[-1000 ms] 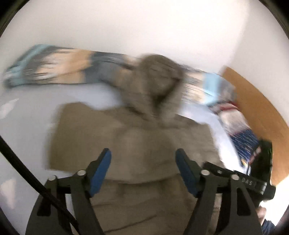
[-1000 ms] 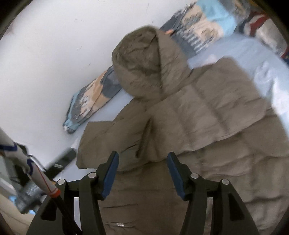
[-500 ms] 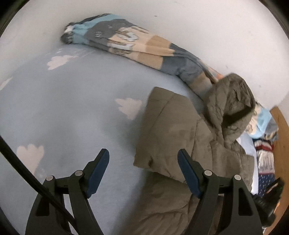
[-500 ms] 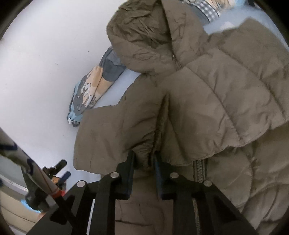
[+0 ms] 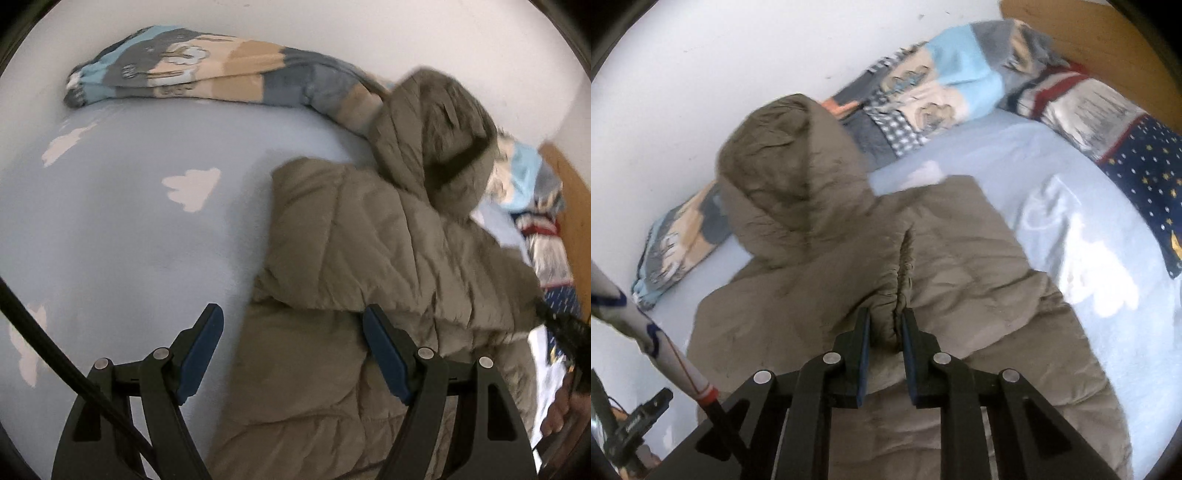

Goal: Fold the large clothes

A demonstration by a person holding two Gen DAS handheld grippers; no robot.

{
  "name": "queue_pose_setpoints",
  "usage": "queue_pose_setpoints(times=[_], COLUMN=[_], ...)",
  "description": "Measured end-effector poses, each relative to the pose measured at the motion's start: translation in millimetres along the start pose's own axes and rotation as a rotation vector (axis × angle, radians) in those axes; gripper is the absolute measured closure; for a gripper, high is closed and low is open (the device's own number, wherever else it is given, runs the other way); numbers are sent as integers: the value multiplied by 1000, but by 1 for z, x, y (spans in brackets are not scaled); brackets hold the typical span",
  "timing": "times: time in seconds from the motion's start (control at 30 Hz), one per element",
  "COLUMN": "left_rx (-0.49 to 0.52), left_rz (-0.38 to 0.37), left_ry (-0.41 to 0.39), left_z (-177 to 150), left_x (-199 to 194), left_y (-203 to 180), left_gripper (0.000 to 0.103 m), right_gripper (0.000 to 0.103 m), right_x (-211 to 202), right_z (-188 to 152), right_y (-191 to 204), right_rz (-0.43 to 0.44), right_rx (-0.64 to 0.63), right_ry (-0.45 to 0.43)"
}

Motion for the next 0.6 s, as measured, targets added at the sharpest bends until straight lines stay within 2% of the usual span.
queue_pose_setpoints(times=[0.1,0.17,0.2,0.27,0.3,0.37,0.43,0.5,0.57,0.6], left_rx=[61,107,116,120,118,118,138,164,178,183], left_rz=[46,98,122,135,132,140,152,161,183,190], left_ry=[4,1,-15,-54,-67,-114,-122,-116,-107,-98], left_z=[-5,-6,-5,2,5,14,17,16,13,12], left_x=[10,16,15,9,6,1,3,12,21,25], left_y=[-9,-10,-8,-8,-8,-9,-12,-18,-20,-21], left_gripper=[26,26,26,26,26,26,26,26,26,26], right_gripper=[85,81,78,59,57,56,56,56,56,56], right_x=[20,34,38,40,37,18,2,-4,6,13], right_z=[-11,-20,-23,-26,-25,-18,-8,1,-4,-8], right_y=[-18,-25,-29,-37,-38,-45,-38,-12,7,10], right_rz=[-29,-51,-69,-119,-142,-231,-263,-193,-98,-77], right_rx=[24,38,38,36,45,67,19,-77,-125,-134], right_ry=[44,76,82,103,105,59,-20,-90,-68,-49])
Point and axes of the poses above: each gripper's, at about its wrist camera, not at the fingertips, and x roughly the way its jaws point, y to its left, z to its top, the point moved 10 cm from there along x, roughly the way its jaws point, and after that the axes turned 2 degrees about -y, right-handed, at the moved point
